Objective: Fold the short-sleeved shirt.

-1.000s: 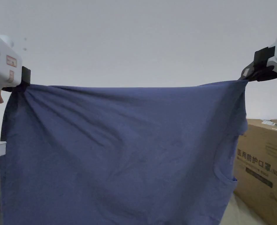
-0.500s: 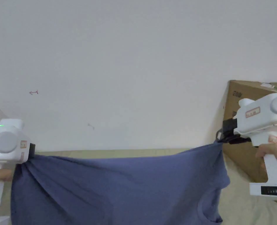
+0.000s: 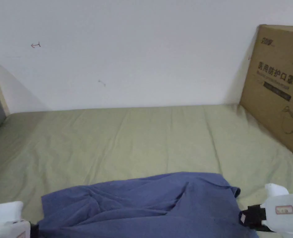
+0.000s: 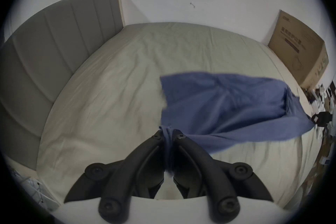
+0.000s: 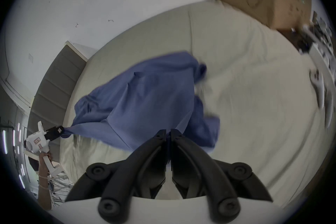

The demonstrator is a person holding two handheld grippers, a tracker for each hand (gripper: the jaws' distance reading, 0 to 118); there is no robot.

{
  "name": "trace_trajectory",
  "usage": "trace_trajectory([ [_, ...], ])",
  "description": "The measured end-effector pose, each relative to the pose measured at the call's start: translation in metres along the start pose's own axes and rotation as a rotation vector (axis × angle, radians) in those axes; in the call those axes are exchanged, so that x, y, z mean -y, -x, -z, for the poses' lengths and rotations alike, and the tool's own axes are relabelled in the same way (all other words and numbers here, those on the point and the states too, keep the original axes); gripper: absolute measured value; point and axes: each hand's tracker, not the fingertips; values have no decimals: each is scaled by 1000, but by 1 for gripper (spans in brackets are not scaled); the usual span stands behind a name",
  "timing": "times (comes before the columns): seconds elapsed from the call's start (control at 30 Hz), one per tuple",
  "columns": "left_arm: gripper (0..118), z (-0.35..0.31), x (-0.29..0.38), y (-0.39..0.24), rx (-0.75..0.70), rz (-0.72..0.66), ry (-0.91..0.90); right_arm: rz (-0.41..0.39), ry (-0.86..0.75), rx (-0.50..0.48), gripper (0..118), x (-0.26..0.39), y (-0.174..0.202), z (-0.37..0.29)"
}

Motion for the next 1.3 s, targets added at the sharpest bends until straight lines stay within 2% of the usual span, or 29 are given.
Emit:
trace_trajectory([
  [0.17, 6, -54, 67, 16, -1, 12, 4, 11, -13, -7, 4, 85, -10, -57],
  [0.27, 6, -87, 96, 21, 12, 26, 2, -8, 7, -15, 4, 130, -10, -96],
  [0.4, 6, -119, 126, 22, -41, 163, 8, -11, 25, -10, 4, 180, -12, -137],
  [0.43, 6, -127, 133, 23, -31, 150, -2, 24, 31, 9, 4, 192, -13, -144],
  [0.5, 6, -136, 140, 32, 1, 101, 6, 27, 35, -3, 4, 213, -14, -153],
  [0.63, 8, -140, 152, 43, 19, 53, 5, 91, 55, 5, 4, 231, -20, -147],
  [0.67, 13, -139, 154, 44, 26, 48, 9, 86, 48, 11, 4, 231, -17, -145],
  [0.7, 26, -140, 154, 41, 26, 46, 23, 77, 40, 18, 5, 230, -15, -143],
  [0.77, 77, -141, 154, 42, 5, 41, 22, 27, 29, 80, 27, 225, -9, -139],
  [0.8, 96, -143, 154, 44, 1, 42, 25, 12, 29, 117, 30, 222, -5, -139],
  [0.83, 103, -147, 153, 44, 3, 33, 24, -27, 36, 160, 30, 219, 0, -140],
  [0.93, 102, -167, 152, 48, 41, 9, -32, -104, 1, 217, 30, 210, 14, -150],
  [1.03, 101, -187, 153, 49, 55, 10, -50, -156, -66, 204, 30, 204, 29, -170],
  [1.07, 93, -192, 155, 48, 65, 4, -62, -154, -98, 176, 30, 204, 34, -176],
  [1.1, 74, -197, 156, 47, 78, -2, -81, -128, -122, 148, 30, 205, 38, -181],
  [1.13, 29, -199, 159, 46, 80, 1, -81, -95, -150, 97, 29, 206, 45, -188],
  [1.17, 2, -197, 162, 46, 75, -1, -76, -69, -170, 29, 27, 209, 48, -190],
  [1.2, 2, -197, 166, 47, 74, -9, -75, -51, -169, -10, 21, 211, 50, -190],
  [1.23, 1, -195, 170, 48, 77, -8, -64, -40, -165, -18, 8, 214, 52, -186],
  [1.27, 0, -192, 174, 49, 70, -33, -51, -45, -166, 12, 3, 217, 53, -183],
  [1.3, 0, -191, 178, 51, 76, -54, -42, -50, -157, 23, 3, 218, 53, -179],
])
